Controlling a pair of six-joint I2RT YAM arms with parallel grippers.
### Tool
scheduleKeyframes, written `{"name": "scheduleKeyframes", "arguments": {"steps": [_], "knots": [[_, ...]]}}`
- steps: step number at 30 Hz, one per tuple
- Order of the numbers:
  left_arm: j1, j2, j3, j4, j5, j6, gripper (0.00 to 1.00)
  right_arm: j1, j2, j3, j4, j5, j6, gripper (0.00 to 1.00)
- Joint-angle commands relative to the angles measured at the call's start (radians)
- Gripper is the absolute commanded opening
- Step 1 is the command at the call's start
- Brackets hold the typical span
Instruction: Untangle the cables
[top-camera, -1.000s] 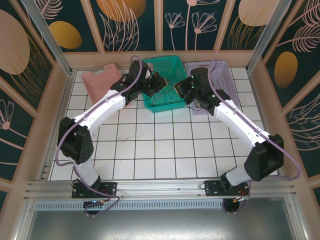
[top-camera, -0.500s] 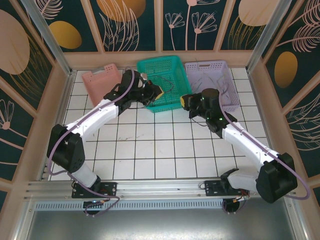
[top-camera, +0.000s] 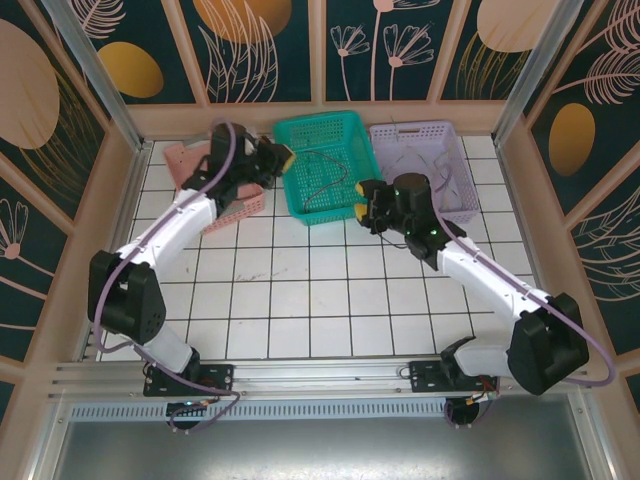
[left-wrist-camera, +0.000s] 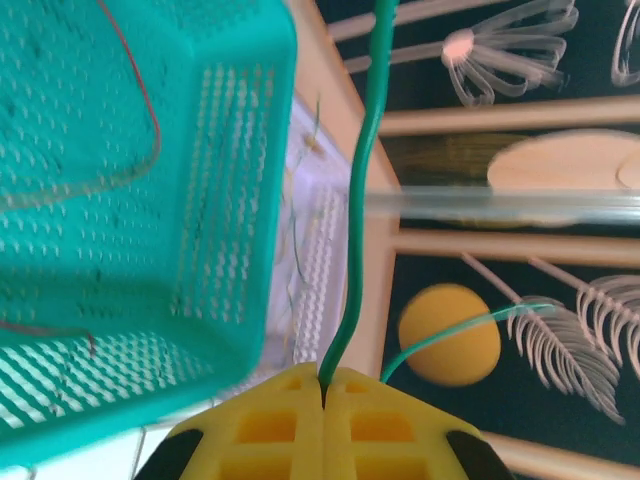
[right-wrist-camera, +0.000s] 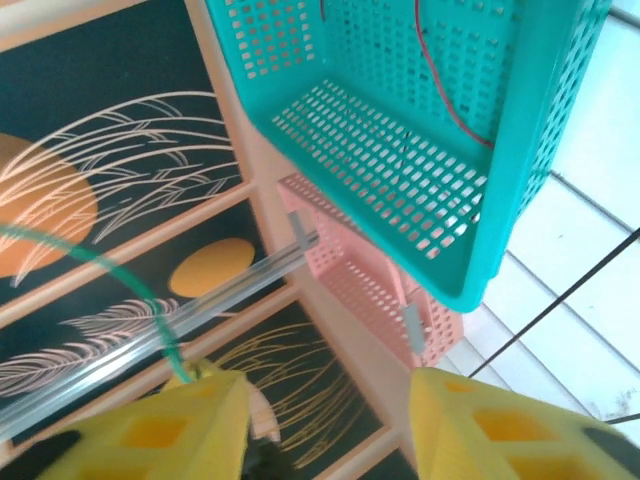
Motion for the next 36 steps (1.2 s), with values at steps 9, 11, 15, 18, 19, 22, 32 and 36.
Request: {"name": "scheduleKeyframes", "arguments": {"steps": [9, 11, 15, 18, 19, 22, 32, 36], "knots": [[0.238, 0.147, 0.422, -0.598, -0.215, 0.755, 0.00, -0.165, -0.009, 0.339, -0.289, -0.009, -0.639, 0.56], [0.251, 0.235, 0.549, -0.713, -0.314, 0.845, 0.00, -0.179, 0.015, 0.356, -0.294, -0.050, -0.671, 0.56], [0.273, 0.377, 0.698, -0.856, -0.489, 0.936, 0.00, -0.186, 0.066, 0.373, -0.271, -0.123, -0.687, 0.56], [0.306, 0.430, 0.708, -0.876, -0.556, 0.945, 0.00, -0.192, 0.105, 0.382, -0.251, -0.169, -0.683, 0.56], [0.318, 0.452, 0.723, -0.890, -0.567, 0.951, 0.00, -0.192, 0.118, 0.388, -0.249, -0.182, -0.682, 0.56], [0.343, 0.509, 0.760, -0.930, -0.609, 0.967, 0.00, -0.195, 0.153, 0.411, -0.255, -0.206, -0.691, 0.55], [0.361, 0.622, 0.731, -0.897, -0.606, 1.012, 0.00, -0.205, 0.244, 0.476, -0.264, -0.240, -0.693, 0.54], [0.361, 0.658, 0.770, -0.887, -0.543, 1.007, 0.26, -0.205, 0.260, 0.493, -0.299, -0.223, -0.713, 0.55]]}}
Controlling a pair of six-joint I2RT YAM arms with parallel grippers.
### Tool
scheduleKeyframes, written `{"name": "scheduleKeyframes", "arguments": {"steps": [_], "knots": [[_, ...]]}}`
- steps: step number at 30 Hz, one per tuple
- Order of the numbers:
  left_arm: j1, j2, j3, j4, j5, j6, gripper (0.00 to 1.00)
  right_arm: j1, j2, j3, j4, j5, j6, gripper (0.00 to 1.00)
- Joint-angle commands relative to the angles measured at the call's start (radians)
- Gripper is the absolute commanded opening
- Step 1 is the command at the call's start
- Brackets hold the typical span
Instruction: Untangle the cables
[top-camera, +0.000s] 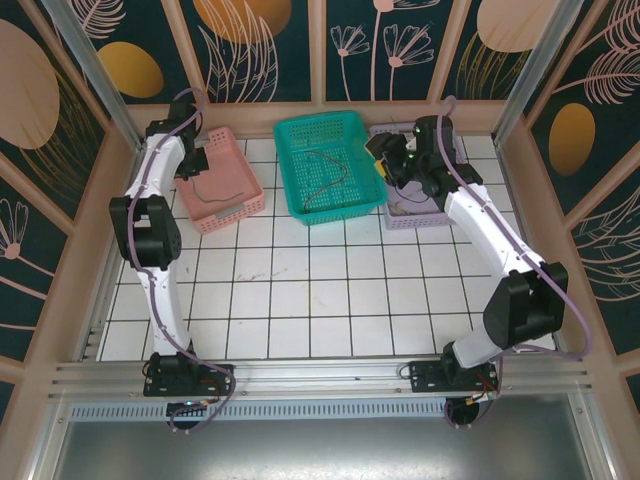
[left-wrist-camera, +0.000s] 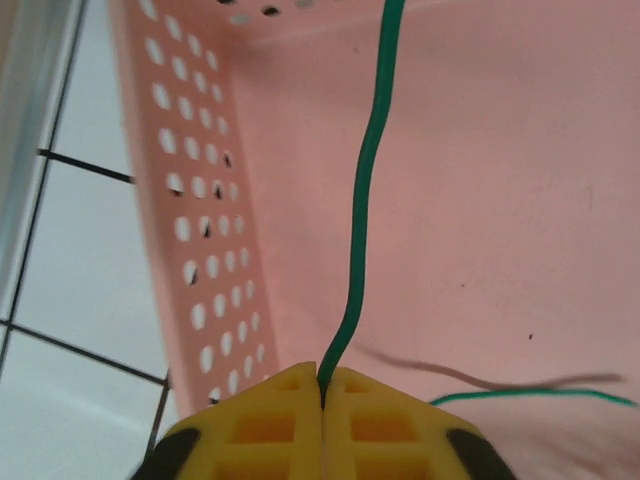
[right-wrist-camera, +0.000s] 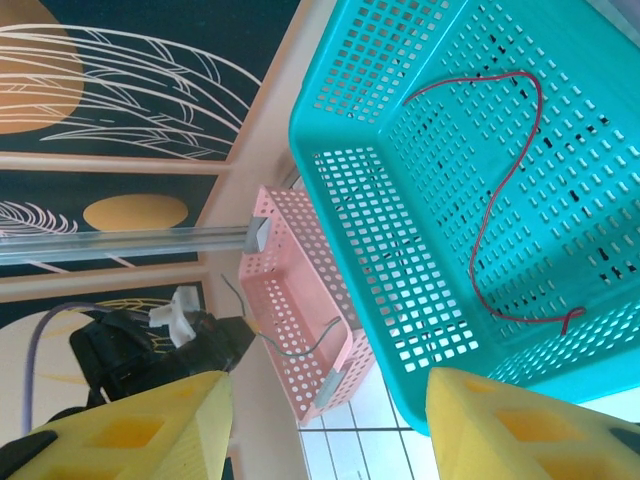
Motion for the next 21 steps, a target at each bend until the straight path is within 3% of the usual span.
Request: {"name": "scheduleKeyframes", "arguments": {"steps": [1, 2, 5, 10, 14, 15, 16, 17, 18, 19, 21], "knots": [[0.000, 0.024, 0.048, 0.009, 0.059, 0.011, 0.42, -0.008, 0.012, 0.044, -0.037, 0.000, -0.041, 0.55], [0.000, 0.021, 0.051, 0.018, 0.074, 0.004, 0.51, -0.008, 0.012, 0.048, -0.042, 0.010, -0.050, 0.56], [0.000, -0.003, 0.046, 0.055, 0.111, -0.011, 0.64, -0.008, 0.012, 0.059, -0.056, 0.032, -0.067, 0.56], [0.000, -0.045, 0.045, 0.091, 0.104, -0.045, 0.72, -0.010, 0.018, 0.072, -0.067, 0.046, -0.082, 0.56], [0.000, -0.130, 0.007, 0.153, 0.057, -0.129, 0.72, -0.031, 0.016, 0.086, -0.082, 0.070, -0.123, 0.57], [0.000, -0.170, -0.037, 0.190, 0.055, -0.150, 0.72, -0.040, 0.010, 0.088, -0.088, 0.084, -0.140, 0.64], [0.000, -0.225, -0.089, 0.238, 0.050, -0.178, 0.72, -0.053, 0.002, 0.089, -0.089, 0.106, -0.172, 0.84], [0.000, -0.290, -0.166, 0.313, 0.050, -0.209, 0.76, -0.061, -0.013, 0.085, -0.086, 0.140, -0.219, 0.99], [0.000, -0.351, -0.246, 0.376, 0.057, -0.232, 0.84, -0.065, -0.027, 0.079, -0.087, 0.188, -0.263, 0.99], [0.000, -0.434, -0.339, 0.483, 0.072, -0.257, 0.99, -0.064, -0.049, 0.066, -0.087, 0.256, -0.316, 0.99], [0.000, -0.606, -0.556, 0.680, 0.115, -0.303, 0.99, -0.062, -0.091, 0.018, -0.068, 0.370, -0.412, 0.99]]}}
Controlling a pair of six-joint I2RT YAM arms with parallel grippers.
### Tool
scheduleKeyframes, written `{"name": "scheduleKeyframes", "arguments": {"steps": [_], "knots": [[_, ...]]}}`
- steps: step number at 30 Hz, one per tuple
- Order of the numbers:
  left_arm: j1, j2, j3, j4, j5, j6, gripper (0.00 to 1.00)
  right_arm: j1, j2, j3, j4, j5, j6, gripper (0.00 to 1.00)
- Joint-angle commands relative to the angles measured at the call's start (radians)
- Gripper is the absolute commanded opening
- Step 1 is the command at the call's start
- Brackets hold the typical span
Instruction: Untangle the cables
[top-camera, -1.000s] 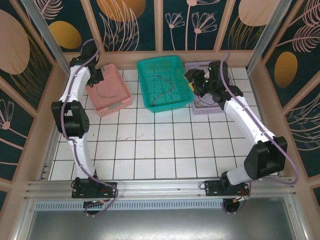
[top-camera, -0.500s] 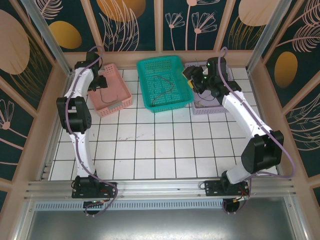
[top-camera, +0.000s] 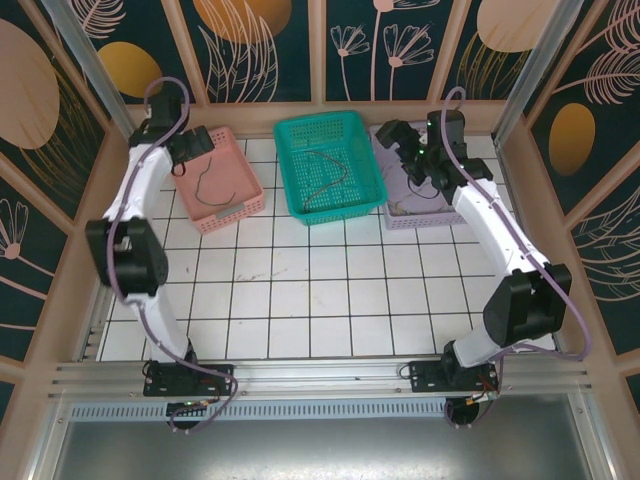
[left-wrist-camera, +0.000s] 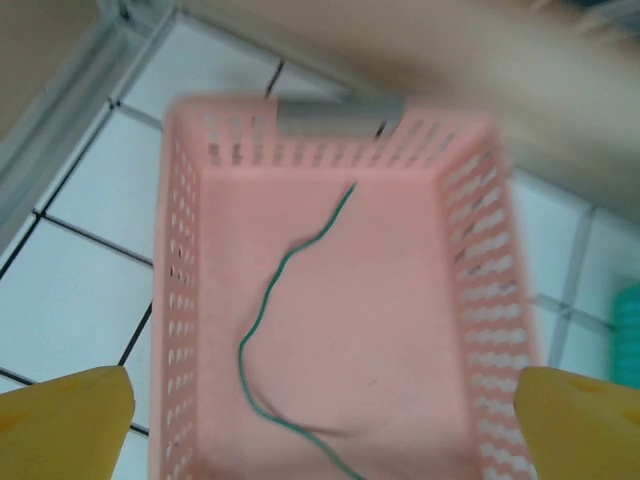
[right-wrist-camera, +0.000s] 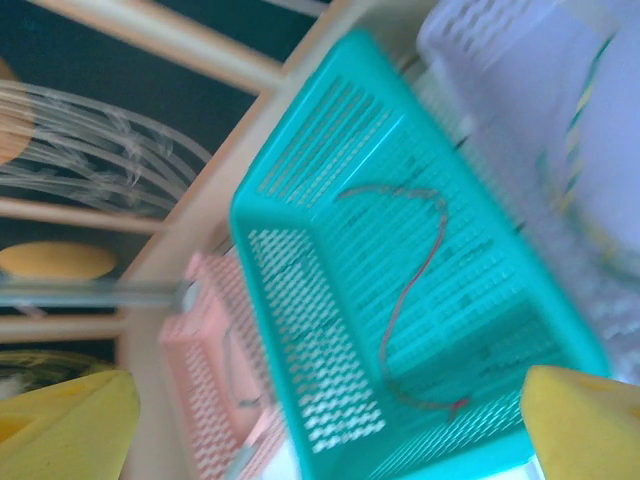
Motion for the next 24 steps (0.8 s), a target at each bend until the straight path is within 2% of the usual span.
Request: {"name": "scheduleKeyframes", "arguments": {"steps": [1, 4, 6, 8, 10, 12, 14, 16, 20, 24], "knots": [[0.000, -0.268, -0.280, 0.398, 0.045, -0.121, 0.99, 0.001, -0.106, -0.054, 0.018, 0.240, -0.207, 0.99], [-0.002, -0.468, -0.527, 0.566, 0.033, -0.151, 0.99, 0.003, -0.174, -0.161, 0.064, 0.392, -0.275, 0.99], [-0.006, -0.566, -0.615, 0.567, -0.034, -0.145, 0.99, -0.002, -0.221, -0.242, 0.121, 0.480, -0.312, 0.99], [-0.017, -0.650, -0.688, 0.534, -0.196, -0.153, 0.99, -0.022, -0.283, -0.358, 0.236, 0.516, -0.369, 0.99], [-0.033, -0.727, -0.775, 0.500, -0.424, -0.166, 0.99, -0.043, -0.357, -0.528, 0.464, 0.544, -0.487, 0.99], [-0.037, -0.796, -0.869, 0.522, -0.557, -0.136, 0.99, -0.066, -0.402, -0.714, 0.701, 0.576, -0.575, 0.99], [-0.037, -0.859, -0.997, 0.647, -0.553, 0.023, 0.99, -0.091, -0.407, -0.843, 0.851, 0.630, -0.638, 0.99], [-0.037, -0.892, -1.104, 0.733, -0.508, 0.128, 0.99, -0.130, -0.366, -0.908, 0.895, 0.628, -0.661, 0.99], [-0.037, -0.885, -1.244, 0.872, -0.419, 0.199, 0.99, -0.187, -0.274, -0.997, 0.995, 0.547, -0.640, 0.99], [-0.037, -0.758, -1.328, 1.105, -0.355, 0.243, 0.99, -0.205, -0.176, -1.065, 1.193, 0.482, -0.675, 0.99]]}}
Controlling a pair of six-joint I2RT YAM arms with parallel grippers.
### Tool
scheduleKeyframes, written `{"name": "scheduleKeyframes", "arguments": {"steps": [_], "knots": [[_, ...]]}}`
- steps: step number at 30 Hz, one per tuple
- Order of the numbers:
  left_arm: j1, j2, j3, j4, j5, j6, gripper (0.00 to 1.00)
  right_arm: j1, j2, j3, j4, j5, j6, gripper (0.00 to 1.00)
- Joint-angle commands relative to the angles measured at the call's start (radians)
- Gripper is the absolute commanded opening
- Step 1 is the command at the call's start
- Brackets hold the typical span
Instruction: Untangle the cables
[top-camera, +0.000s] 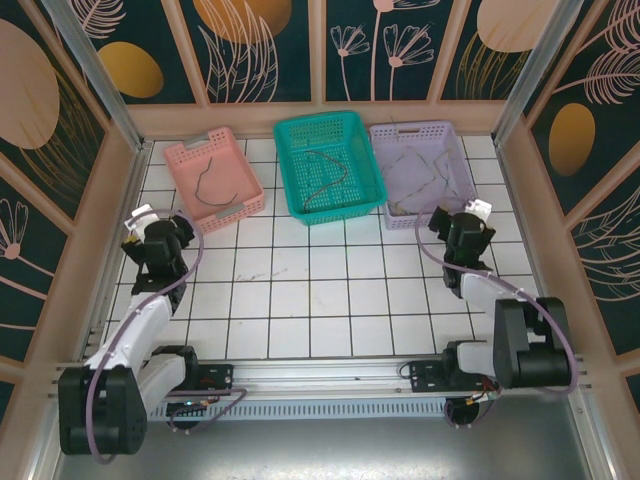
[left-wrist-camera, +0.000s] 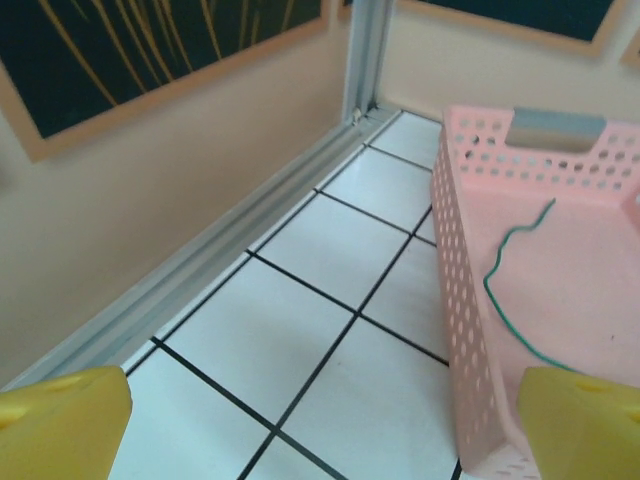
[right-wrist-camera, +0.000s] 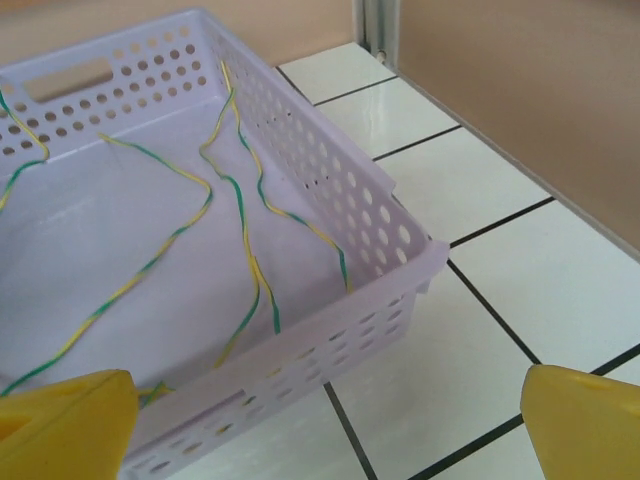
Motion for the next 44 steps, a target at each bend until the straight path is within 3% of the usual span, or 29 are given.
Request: {"name": "scheduleKeyframes", "arguments": {"steps": [1, 6, 13, 15, 18, 23, 34, 44], "knots": [[-0.003, 0.099, -0.047, 0.308, 0.055, 0.076, 0.99, -0.016, 0.065, -0.036, 0.272, -0.061, -0.065, 0.99], [-0.004, 0.270, -0.080, 0.589, 0.115, 0.122, 0.99, -0.078, 0.149, -0.120, 0.516, -0.184, -0.083, 0.99], [-0.002, 0.466, -0.151, 0.909, 0.208, 0.164, 0.99, -0.109, 0.224, -0.176, 0.683, -0.330, -0.102, 0.99], [-0.002, 0.462, -0.146, 0.891, 0.234, 0.171, 0.99, -0.110, 0.237, -0.193, 0.720, -0.355, -0.109, 0.99], [-0.002, 0.515, -0.257, 1.159, 0.195, 0.156, 0.99, -0.106, 0.234, -0.207, 0.742, -0.340, -0.108, 0.99], [-0.002, 0.498, -0.209, 1.023, 0.221, 0.166, 0.99, -0.090, 0.237, -0.195, 0.720, -0.292, -0.111, 0.99], [-0.003, 0.498, -0.213, 1.035, 0.221, 0.168, 0.99, -0.068, 0.241, -0.183, 0.708, -0.259, -0.129, 0.99], [-0.003, 0.497, -0.213, 1.034, 0.221, 0.169, 0.99, -0.081, 0.240, -0.174, 0.690, -0.328, -0.140, 0.99]]}}
